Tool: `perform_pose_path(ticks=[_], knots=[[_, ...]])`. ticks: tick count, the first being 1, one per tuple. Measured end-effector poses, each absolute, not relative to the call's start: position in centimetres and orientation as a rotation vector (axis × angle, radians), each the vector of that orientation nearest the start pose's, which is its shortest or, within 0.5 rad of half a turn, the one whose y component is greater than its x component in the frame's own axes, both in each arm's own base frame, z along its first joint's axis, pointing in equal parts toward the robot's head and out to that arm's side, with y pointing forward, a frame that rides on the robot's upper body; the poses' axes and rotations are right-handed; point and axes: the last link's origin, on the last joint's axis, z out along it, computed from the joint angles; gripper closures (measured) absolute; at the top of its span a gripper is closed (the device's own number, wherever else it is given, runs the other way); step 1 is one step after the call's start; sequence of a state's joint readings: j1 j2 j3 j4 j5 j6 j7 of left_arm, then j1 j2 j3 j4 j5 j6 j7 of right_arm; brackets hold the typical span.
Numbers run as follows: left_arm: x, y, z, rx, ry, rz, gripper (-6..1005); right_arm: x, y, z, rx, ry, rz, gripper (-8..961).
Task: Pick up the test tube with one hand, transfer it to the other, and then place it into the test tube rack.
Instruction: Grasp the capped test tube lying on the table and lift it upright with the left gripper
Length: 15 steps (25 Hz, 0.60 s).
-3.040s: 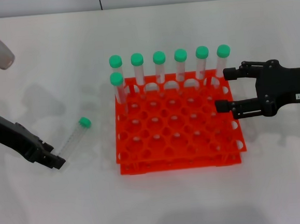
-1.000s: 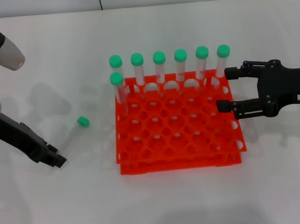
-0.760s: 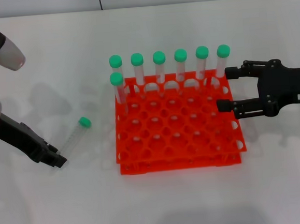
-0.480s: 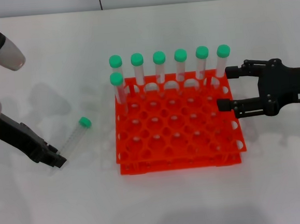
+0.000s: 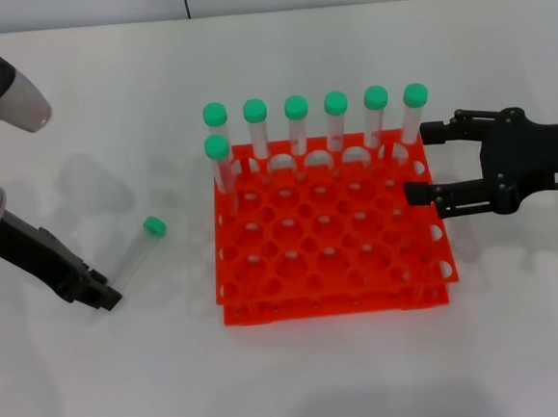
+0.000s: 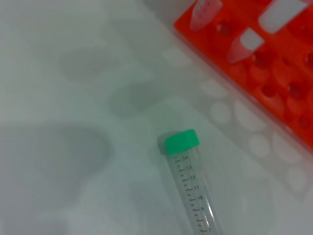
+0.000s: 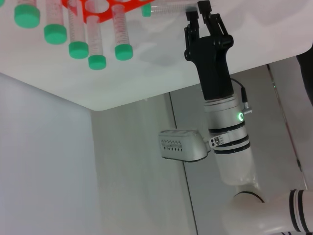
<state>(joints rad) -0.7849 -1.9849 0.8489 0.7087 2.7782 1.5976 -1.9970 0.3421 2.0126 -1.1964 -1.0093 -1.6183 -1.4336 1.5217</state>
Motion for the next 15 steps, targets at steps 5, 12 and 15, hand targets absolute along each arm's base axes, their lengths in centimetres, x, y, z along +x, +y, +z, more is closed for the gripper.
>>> perform_pose_path(ticks=[5,12,15], knots=[[-27.77,36.05,2.3,-2.797,-1.056,0.598,674,22.48,32.41,1.96,-2.752,0.407,0.683,132],[-27.76,36.08,2.31,-2.795,-1.055,0.6,739,22.47,32.47,1.99,-2.75,0.392,0.681,133],[-27.73,36.14,2.31,-2.791,-1.058,0.598,767,22.42,32.51,1.99,-2.75,0.389,0.681,133]])
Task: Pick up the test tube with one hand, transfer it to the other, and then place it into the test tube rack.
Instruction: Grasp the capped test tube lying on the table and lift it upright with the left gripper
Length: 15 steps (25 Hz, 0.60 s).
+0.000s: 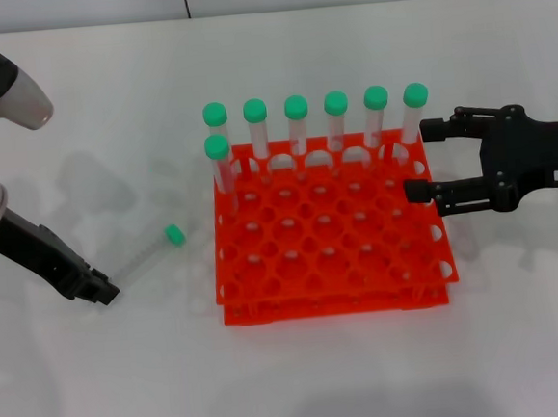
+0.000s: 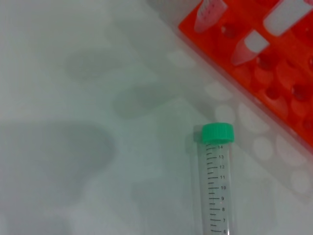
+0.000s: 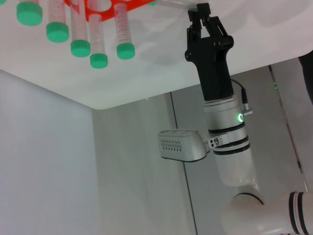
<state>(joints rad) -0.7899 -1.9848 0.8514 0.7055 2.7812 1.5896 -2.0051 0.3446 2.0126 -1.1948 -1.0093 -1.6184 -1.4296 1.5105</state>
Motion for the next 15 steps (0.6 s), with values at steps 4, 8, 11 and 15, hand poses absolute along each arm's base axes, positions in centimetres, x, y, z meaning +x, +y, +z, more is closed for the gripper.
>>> perform_pose_path(ticks=[4,8,11,15], knots=[[-27.72,36.16,2.31,-2.788,-1.062,0.598,804,22.41,32.52,1.99,-2.75,0.387,0.68,134],[-27.62,36.23,2.31,-2.788,-1.061,0.597,804,22.4,32.52,2.0,-2.75,0.387,0.68,135],[-27.62,36.23,2.31,-2.787,-1.061,0.597,803,22.39,32.52,2.0,-2.75,0.387,0.681,135],[-27.69,36.17,2.29,-2.782,-1.084,0.593,803,22.33,32.55,2.05,-2.745,0.383,0.69,136]])
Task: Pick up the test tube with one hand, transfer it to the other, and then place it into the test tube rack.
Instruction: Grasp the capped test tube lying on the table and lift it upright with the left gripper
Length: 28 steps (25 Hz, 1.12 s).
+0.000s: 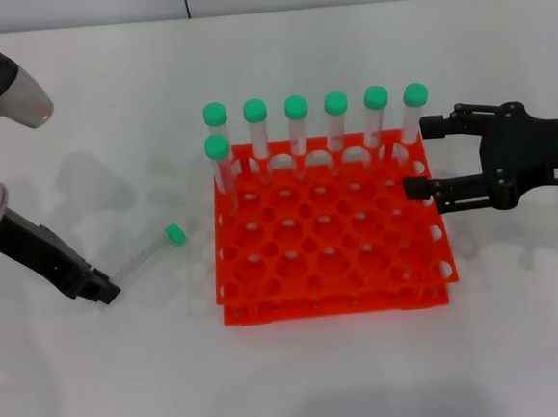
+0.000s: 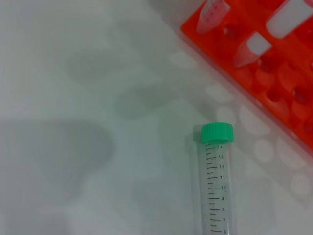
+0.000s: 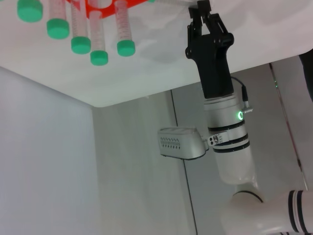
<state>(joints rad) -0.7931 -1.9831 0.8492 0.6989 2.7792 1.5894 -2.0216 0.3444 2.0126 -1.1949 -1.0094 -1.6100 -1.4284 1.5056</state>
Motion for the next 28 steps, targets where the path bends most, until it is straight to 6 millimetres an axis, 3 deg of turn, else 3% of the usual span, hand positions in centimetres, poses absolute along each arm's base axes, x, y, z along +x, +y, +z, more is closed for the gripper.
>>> perform_pose_path(ticks=[10,19,25,28], knots=[[-28.4,35.6,2.7,-2.775,-1.153,0.458,803,22.4,32.5,2.2,-2.735,0.376,0.7,138],[-30.1,34.4,4.6,-2.707,-1.198,0.272,803,22.4,32.6,2.4,-2.72,0.374,0.719,140],[-31.0,34.1,8.0,-2.583,-1.183,0.05,803,22.5,32.6,2.4,-2.708,0.375,0.74,141],[-30.7,34.4,10.6,-2.5,-1.11,-0.138,803,22.6,32.6,2.4,-2.704,0.381,0.744,141]])
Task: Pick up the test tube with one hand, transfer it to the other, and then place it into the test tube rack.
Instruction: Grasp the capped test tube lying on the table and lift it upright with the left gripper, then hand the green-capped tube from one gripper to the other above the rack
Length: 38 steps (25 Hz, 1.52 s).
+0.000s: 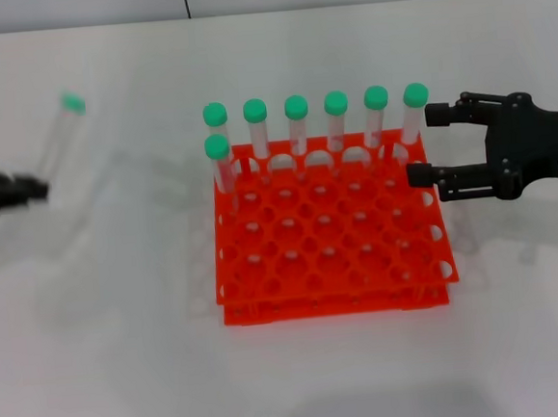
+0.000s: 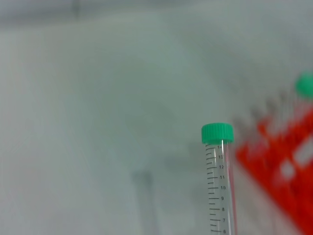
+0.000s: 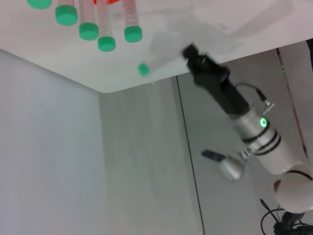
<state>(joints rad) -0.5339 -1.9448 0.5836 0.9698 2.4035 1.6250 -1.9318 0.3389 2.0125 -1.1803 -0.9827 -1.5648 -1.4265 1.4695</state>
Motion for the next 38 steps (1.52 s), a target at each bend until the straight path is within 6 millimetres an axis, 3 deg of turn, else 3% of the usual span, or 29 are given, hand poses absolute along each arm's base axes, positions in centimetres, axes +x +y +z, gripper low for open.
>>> perform_pose_path(ticks=[6,11,16,22,28,38], knots=[[-28.8,35.3,13.4,-2.409,-0.908,-0.462,804,22.7,32.7,2.8,-2.68,0.381,0.759,142],[-25.9,36.5,13.4,-2.396,-0.732,-0.69,804,22.6,32.8,3.1,-2.666,0.353,0.775,143],[-23.4,37.7,11.3,-2.442,-0.638,-0.827,804,22.6,32.8,3.6,-2.657,0.331,0.778,144],[-20.9,39.1,7.1,-2.539,-0.609,-0.876,804,22.5,32.6,3.9,-2.666,0.292,0.792,145],[-19.5,39.4,3.7,-2.625,-0.613,-0.825,804,22.5,32.1,4.5,-2.672,0.257,0.82,146],[-18.3,39.2,0.9,-2.701,-0.573,-0.817,804,22.4,31.9,4.7,-2.677,0.244,0.836,148]])
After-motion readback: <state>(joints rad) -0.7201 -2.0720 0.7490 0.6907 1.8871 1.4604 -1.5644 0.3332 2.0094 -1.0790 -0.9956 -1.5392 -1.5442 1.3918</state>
